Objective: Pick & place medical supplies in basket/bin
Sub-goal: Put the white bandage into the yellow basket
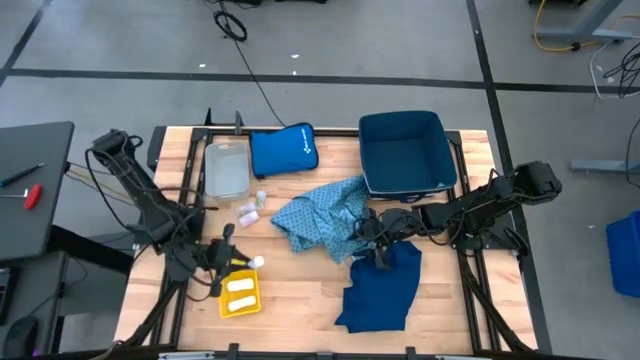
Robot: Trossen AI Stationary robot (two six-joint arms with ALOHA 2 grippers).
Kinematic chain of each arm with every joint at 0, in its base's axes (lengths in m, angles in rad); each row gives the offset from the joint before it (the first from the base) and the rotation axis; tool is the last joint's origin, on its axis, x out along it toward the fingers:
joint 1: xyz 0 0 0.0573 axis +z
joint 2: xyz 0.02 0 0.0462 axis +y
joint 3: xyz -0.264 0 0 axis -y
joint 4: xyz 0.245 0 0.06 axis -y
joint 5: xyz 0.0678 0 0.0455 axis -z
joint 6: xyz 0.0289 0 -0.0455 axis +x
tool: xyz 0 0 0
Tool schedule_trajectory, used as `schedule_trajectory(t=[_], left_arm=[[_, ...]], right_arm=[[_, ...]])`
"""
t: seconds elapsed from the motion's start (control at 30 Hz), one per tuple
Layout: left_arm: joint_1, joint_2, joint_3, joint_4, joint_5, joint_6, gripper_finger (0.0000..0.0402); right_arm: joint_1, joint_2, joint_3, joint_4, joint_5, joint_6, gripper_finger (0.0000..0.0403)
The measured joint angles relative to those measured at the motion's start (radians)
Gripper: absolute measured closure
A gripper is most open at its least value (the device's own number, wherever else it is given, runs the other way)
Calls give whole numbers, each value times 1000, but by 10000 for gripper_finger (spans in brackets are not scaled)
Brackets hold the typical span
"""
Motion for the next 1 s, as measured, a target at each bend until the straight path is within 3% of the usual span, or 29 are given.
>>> schedule_trajectory(t=[0.27,0.6,0.93,1.0], left_arm=[[-8,-8,-116,12,183,-221,361],[-7,-8,-123,-124,441,-505,361],[23,11,-123,-145,490,-539,361],[37,20,-123,-145,500,-536,345]], right_arm=[[0,0,0,0,0,3,174],[0,0,0,0,15,7,174],[-2,0,0,0,17,3,174],[-2,0,0,0,17,3,174]])
